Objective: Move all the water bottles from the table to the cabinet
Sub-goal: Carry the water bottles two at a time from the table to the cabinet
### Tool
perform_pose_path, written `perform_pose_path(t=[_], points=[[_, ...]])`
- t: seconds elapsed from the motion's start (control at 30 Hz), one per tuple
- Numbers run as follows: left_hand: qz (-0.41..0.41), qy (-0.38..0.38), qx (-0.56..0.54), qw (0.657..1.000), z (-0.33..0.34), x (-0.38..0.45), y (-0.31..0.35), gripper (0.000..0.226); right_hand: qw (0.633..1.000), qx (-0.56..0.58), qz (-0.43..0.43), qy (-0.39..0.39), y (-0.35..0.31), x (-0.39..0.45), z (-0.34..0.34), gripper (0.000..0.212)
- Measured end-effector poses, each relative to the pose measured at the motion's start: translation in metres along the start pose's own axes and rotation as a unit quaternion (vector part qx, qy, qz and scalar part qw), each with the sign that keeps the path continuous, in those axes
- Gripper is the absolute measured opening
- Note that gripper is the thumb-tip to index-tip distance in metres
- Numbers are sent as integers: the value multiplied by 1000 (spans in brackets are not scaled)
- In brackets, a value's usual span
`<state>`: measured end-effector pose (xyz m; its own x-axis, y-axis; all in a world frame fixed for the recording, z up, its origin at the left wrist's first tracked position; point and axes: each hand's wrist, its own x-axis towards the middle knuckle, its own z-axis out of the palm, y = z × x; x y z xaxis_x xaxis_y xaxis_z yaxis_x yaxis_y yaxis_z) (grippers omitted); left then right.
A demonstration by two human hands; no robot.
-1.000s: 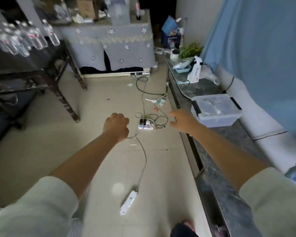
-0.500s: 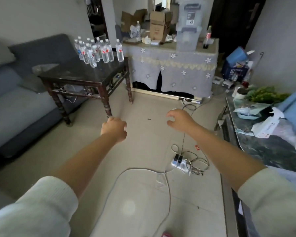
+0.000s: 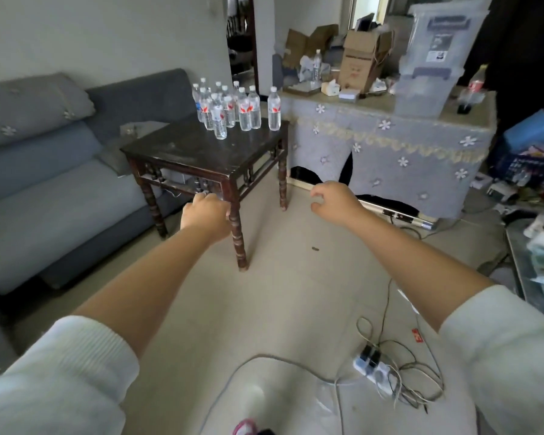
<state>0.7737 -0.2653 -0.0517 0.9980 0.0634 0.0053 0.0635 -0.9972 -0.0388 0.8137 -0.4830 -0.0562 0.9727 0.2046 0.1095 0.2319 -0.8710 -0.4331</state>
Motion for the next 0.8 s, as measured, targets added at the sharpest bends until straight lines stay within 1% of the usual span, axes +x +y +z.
perform_pose_path(t=[0.13, 0.37, 0.47, 0.6, 0.8], points=[[-18, 7, 4, 1000, -4, 75, -21, 39, 1000, 10, -12, 8, -9, 75, 12, 30], [-4, 5, -3, 1000, -16, 210, -68, 37, 999, -4, 1, 32, -32, 214, 17, 31], [-2, 5, -15, 1000, -23, 260, -83, 36, 1000, -12, 3, 27, -36, 262, 18, 30], [11, 3, -16, 1000, -24, 327, -84, 36, 999, -24, 17, 18, -27, 322, 21, 32], [38, 0, -37, 999, -16, 427, -68, 37, 999, -43, 14, 12, 2, 416, 22, 33]])
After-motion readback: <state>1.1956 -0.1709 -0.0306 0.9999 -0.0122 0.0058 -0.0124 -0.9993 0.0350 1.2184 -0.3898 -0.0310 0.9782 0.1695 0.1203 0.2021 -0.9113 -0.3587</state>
